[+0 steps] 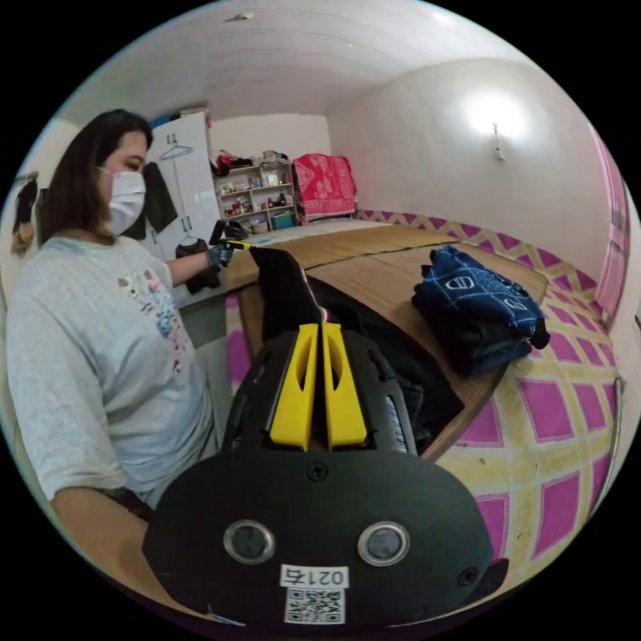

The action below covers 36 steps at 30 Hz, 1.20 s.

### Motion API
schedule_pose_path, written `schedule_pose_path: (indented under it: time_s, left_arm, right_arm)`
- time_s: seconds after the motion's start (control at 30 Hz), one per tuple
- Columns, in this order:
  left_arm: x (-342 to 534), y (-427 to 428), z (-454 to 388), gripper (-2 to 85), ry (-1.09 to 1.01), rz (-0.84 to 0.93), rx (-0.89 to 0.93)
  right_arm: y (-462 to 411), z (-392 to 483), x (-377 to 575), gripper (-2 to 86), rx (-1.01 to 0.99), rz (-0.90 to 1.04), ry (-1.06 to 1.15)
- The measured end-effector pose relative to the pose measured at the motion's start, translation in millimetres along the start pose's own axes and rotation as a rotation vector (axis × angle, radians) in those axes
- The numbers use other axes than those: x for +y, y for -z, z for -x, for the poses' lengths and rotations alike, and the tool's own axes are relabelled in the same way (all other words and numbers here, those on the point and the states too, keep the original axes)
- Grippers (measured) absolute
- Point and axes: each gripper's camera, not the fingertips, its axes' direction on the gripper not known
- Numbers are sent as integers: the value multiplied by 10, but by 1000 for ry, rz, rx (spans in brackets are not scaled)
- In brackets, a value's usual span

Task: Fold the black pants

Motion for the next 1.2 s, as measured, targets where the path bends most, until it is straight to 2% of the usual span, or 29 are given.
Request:
schedule_pose_path:
  time_s: [0.13, 0.33, 0.5, 0.6, 0.67, 0.7, 0.73, 0.8, 0.87, 0.9, 0.97, 1.03, 1.2]
  left_arm:
    - [638, 445, -395, -10, 79, 2, 25]
    - [1526, 299, -354, -10, 325, 14, 63]
    - [1602, 479, -299, -9, 382, -64, 110]
    - [1420, 796, -243, -6, 413, -189, -8]
    - [1289, 787, -73, 0, 525, -114, -167]
    - [1202, 702, 50, 15, 574, -19, -258]
    - [1119, 569, 137, 23, 576, 98, -320]
    - [1020, 519, 181, 15, 555, 130, -408]
    - [922, 482, 260, -1, 565, 167, -426]
    - [853, 458, 321, -5, 576, 185, -434]
    - [748, 410, 412, -8, 575, 213, -442]
    - [633, 365, 543, -9, 575, 241, -435]
    - [605, 421, 647, -10, 607, 235, -410]
  right_arm:
    - [153, 551, 575, -8, -9, 47, -67]
    - [-330, 757, 1450, -8, -71, 214, -279]
    - [-409, 700, 1719, -1, -92, 165, -390]
    - [-429, 691, 1691, 19, -84, 210, -392]
    - [-430, 683, 1584, 46, -122, 272, -354]
    - [-411, 683, 1546, 53, -132, 279, -338]
    - [-337, 665, 1456, 59, -138, 267, -312]
    - [-157, 608, 1323, 62, -107, 161, -289]
    - [-6, 453, 1212, 59, -40, 22, -317]
    - [-16, 398, 1196, 59, -2, 14, -339]
    - [-249, 166, 1168, 54, 173, 118, -428]
    - [-521, -10, 1217, 27, 257, 273, -491]
    - [-503, -197, 1286, 0, 229, 308, -591]
